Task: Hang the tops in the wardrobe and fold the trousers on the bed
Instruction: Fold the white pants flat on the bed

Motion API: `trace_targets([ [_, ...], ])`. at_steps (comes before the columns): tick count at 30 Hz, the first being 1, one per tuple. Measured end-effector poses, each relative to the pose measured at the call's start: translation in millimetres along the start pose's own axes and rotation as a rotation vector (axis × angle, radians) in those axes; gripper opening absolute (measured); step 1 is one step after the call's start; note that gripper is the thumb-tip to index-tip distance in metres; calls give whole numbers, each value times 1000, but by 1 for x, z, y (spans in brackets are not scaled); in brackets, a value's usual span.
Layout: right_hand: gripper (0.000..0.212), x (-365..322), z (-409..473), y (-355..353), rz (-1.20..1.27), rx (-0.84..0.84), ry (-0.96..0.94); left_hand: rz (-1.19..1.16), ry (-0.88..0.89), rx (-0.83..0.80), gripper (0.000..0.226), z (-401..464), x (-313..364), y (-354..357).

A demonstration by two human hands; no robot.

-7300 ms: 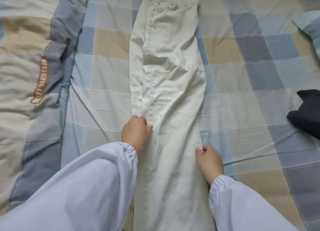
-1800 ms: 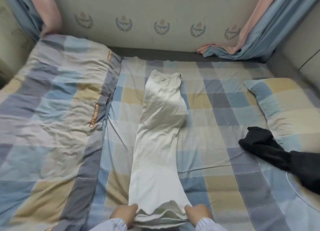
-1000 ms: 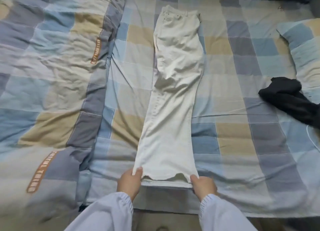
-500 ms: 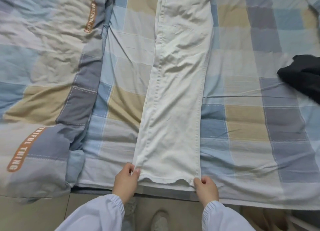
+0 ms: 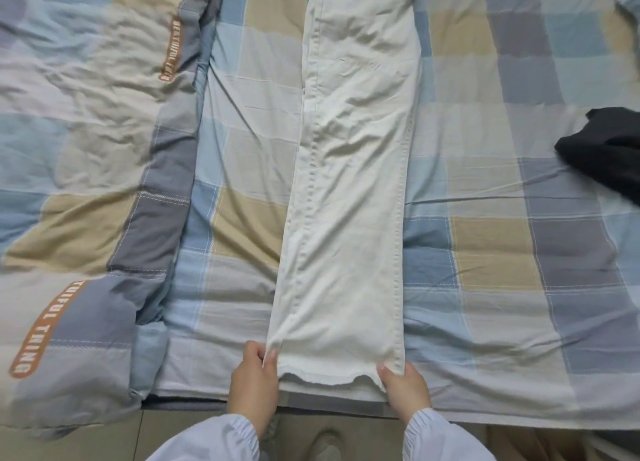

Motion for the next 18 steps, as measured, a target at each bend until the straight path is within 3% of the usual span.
trace_targets([
  [2,19,-17,-5,-11,-193,47,89,136,23,-51,5,0,16,-6],
  [5,25,-63,-2,-35,-164,55,128,278,34,-311,30,15,58,-17],
  [7,20,-103,5,-54,-45,70,102,108,-123,-442,23,34,95,-24],
  [9,11,-146,12,-71,174,65,35,-216,-348,-451,13,56,131,-31],
  [10,13,-166,19,-76,269,66,-21,-335,-369,-430,19,72,145,-33],
  [12,14,-197,37,-82,388,108,-181,-492,-260,-380,37,111,168,-30],
  [14,38,-208,56,-75,359,143,-293,-483,-57,-323,45,140,183,-20],
  [16,61,-197,73,-57,114,189,-337,-95,202,-244,62,160,175,-5],
  [18,67,-182,81,-40,-93,290,-310,151,317,-97,78,161,160,8],
])
Point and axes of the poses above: each hand's wrist, its own z-axis towards the middle knuckle, its own y-axis out of the palm, x = y × z, the point moved 3 cm from there along z, towards the middle knuckle, and after that the axes turned 5 degrees about -z, right-handed, at the moved point
